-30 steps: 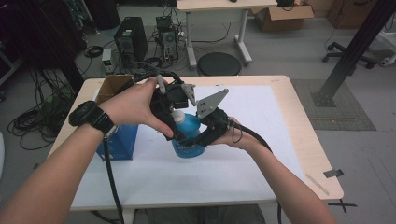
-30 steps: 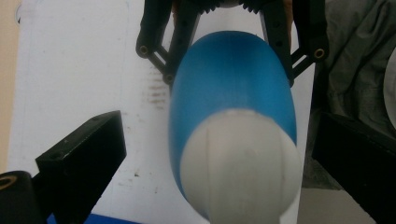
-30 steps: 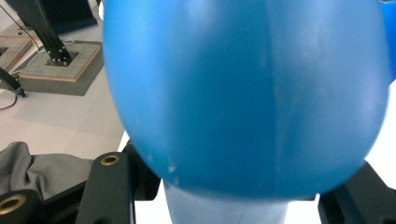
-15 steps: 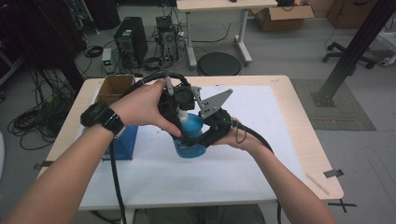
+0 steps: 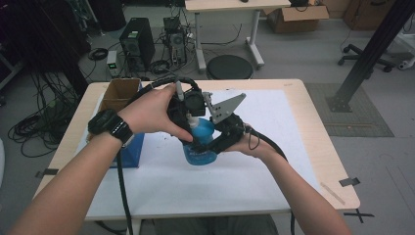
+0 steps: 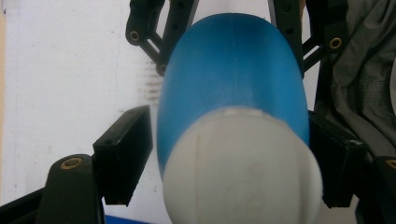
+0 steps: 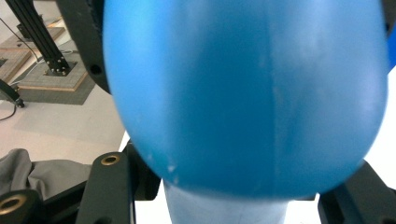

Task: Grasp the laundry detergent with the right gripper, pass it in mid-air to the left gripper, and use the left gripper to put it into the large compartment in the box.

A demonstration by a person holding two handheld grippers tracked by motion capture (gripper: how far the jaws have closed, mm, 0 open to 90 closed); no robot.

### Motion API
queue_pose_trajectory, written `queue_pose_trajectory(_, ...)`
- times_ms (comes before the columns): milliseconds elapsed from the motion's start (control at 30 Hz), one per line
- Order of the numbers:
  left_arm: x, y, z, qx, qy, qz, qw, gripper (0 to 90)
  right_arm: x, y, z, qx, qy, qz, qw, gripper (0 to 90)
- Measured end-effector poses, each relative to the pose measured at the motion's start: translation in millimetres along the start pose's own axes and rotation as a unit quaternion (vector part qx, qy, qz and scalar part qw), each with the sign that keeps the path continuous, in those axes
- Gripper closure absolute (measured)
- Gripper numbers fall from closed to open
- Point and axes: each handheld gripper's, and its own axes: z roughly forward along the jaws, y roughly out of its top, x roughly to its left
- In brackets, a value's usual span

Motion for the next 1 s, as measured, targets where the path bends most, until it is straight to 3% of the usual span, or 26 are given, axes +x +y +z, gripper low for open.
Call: queue_pose_trajectory(1000,-0.7,3.5,0.6,0.005,-0.016,0.000,0.9999,37.4,1.5,-0.7,2.0,0.005,0.000,-0.004,1.0000,42.4)
